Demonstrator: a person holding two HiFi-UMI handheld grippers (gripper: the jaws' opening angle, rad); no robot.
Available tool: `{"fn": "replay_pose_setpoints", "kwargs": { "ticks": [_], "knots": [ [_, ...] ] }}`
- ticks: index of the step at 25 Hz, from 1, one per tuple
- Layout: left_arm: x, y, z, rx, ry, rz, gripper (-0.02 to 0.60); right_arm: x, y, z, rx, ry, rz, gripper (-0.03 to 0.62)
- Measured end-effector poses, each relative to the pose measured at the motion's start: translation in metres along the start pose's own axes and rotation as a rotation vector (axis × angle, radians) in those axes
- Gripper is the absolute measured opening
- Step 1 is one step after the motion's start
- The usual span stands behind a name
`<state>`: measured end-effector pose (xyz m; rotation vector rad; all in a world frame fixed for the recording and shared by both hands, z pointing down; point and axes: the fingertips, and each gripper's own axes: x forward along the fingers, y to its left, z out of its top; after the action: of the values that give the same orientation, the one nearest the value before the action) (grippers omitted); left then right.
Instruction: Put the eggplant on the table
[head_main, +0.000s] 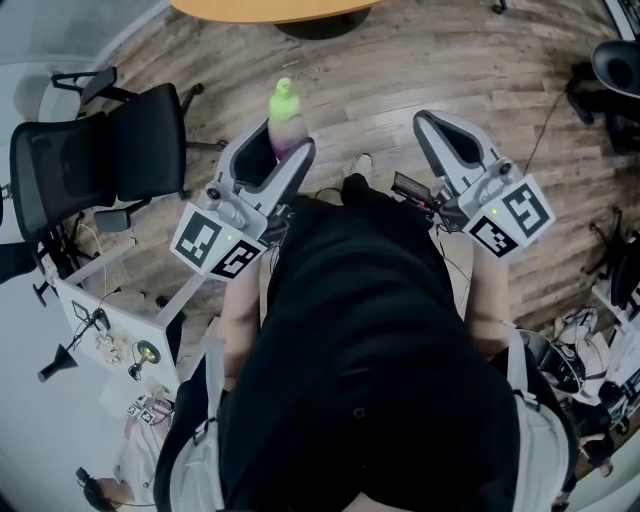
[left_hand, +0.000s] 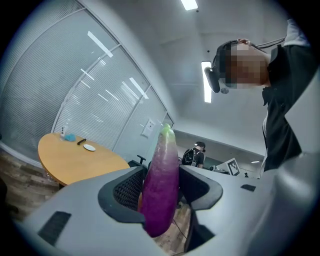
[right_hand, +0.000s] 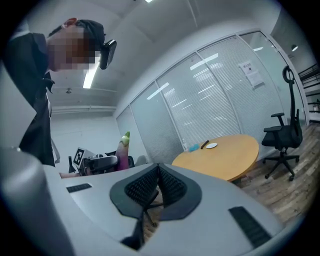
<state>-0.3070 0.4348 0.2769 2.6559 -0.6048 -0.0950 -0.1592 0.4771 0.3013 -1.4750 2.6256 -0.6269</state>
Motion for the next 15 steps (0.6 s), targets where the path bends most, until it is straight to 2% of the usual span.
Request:
{"fn": "replay_pose_setpoints", "kwargs": {
  "ticks": [5, 15],
  "knots": [
    [0.005, -0.006, -0.006, -0.013, -0.001, 0.018, 0.236, -0.011, -0.002, -0.002, -0.007, 0.017, 0.011, 0.018],
    [0.029, -0.007, -0.014, -0.020, 0.053, -0.039, 0.236, -0.018, -0.019, -0.003, 0.022, 0.008, -0.052, 0.018]
  ]
}}
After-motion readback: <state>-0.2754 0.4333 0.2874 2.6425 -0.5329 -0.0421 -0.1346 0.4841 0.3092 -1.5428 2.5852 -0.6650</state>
